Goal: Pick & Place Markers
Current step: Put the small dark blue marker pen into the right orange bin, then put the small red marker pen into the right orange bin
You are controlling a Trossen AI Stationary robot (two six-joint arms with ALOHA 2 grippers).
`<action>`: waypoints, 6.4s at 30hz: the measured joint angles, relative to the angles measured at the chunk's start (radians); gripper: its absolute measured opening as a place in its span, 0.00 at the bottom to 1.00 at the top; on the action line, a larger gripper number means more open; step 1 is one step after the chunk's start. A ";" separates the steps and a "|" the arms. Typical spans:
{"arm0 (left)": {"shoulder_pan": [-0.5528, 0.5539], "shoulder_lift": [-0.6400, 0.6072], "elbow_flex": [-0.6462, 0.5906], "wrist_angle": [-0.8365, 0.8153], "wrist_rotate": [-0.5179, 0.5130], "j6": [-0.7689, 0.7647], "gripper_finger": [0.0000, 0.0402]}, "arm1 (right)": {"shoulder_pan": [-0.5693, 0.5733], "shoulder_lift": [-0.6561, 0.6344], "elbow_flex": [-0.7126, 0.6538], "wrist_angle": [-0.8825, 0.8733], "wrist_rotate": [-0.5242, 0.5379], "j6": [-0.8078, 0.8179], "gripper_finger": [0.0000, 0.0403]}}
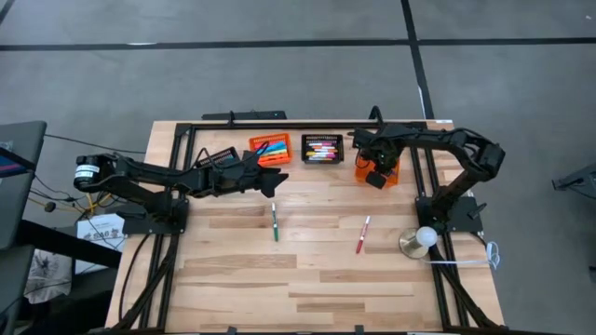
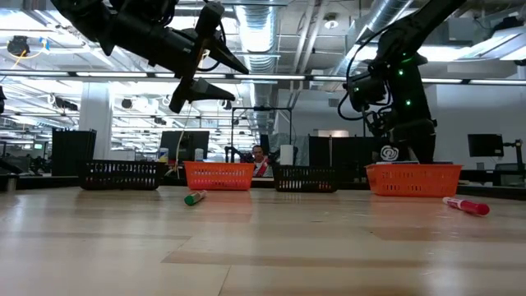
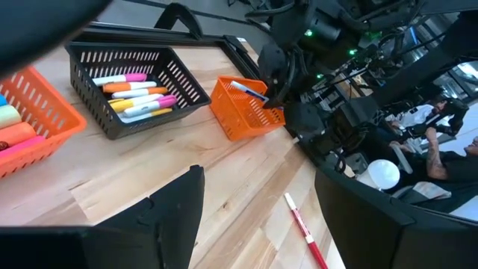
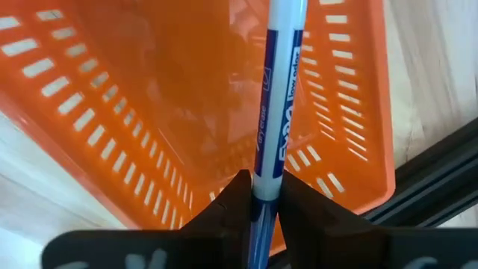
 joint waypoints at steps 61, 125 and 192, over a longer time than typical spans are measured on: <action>0.000 0.000 0.001 0.008 0.000 0.003 0.63 | 0.083 -0.564 0.000 0.034 -0.030 0.133 0.33; -0.142 0.001 0.001 -0.120 0.033 0.099 0.63 | 0.867 -0.214 0.000 0.061 -0.163 1.568 0.32; -0.165 0.000 0.001 -0.094 0.084 0.247 0.63 | 0.811 0.053 -0.055 0.301 -0.080 1.668 0.06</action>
